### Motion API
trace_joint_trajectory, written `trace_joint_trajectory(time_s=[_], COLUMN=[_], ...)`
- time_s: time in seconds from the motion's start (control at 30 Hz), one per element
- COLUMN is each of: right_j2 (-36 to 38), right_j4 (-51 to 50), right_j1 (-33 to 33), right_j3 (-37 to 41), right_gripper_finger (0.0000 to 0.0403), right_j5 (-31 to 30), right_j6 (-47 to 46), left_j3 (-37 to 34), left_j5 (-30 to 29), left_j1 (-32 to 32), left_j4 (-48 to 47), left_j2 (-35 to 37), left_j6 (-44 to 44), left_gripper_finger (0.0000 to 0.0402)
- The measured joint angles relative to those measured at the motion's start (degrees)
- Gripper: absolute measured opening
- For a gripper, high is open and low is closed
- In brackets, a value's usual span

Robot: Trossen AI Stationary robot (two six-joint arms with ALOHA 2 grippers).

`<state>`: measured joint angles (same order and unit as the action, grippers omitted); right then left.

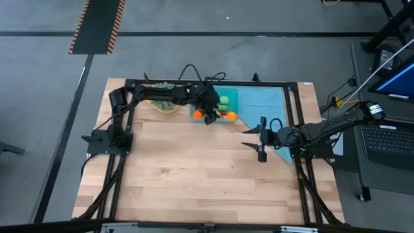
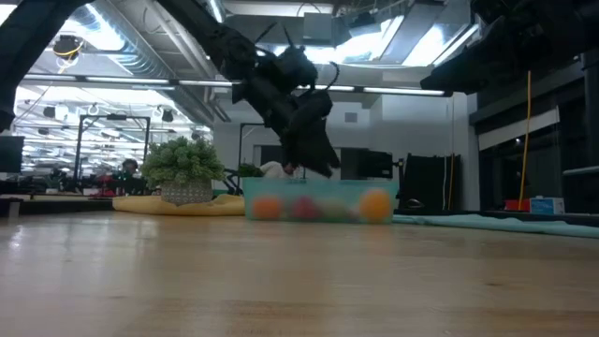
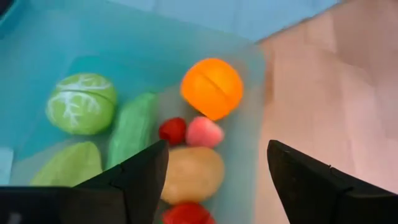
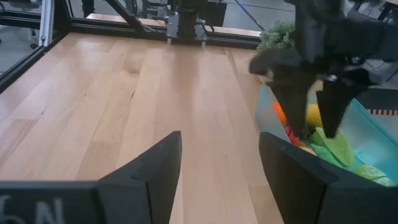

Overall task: Pick and placing Produce into tupperware
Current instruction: Return to Home Position

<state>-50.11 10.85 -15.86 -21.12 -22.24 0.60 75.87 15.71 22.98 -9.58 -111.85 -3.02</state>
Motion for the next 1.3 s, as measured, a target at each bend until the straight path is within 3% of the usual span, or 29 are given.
trace_joint_trajectory(time_s=[0.3, 0.5, 0.7, 0.83, 1.07, 1.3], right_j2=[3.9, 6.9, 9.9, 12.7, 19.2, 30.6], right_j4=[0.1, -1.6, -3.1, -3.7, -5.5, -19.2], right_j1=[2.2, 4.2, 5.5, 6.3, 8.7, 10.4], right_j3=[0.0, 0.0, -0.1, 0.0, 0.0, 0.0], right_gripper_finger=[0.0217, 0.0217, 0.0217, 0.0217, 0.0217, 0.0217], right_j5=[-0.5, 2.6, 3.0, 5.2, 7.4, 10.0], right_j6=[-1.7, -0.5, -0.1, 2.0, 4.6, 2.1], left_j3=[-4.7, -19.6, -37.5, -46.5, -53.7, -59.9], left_j5=[0.3, 0.5, 0.3, 2.3, 11.6, 15.4], left_j1=[-4.4, -9.1, -10.7, -9.5, -4.1, 2.0], left_j4=[2.1, 12.1, 23.4, 24.6, 24.6, 19.9], left_j2=[9.9, 24.1, 43.9, 56.2, 71.5, 83.1], left_j6=[-2.1, -1.6, 0.8, 1.2, 1.0, 1.7], left_gripper_finger=[0.0267, 0.0259, 0.0259, 0.0256, 0.0247, 0.0249])
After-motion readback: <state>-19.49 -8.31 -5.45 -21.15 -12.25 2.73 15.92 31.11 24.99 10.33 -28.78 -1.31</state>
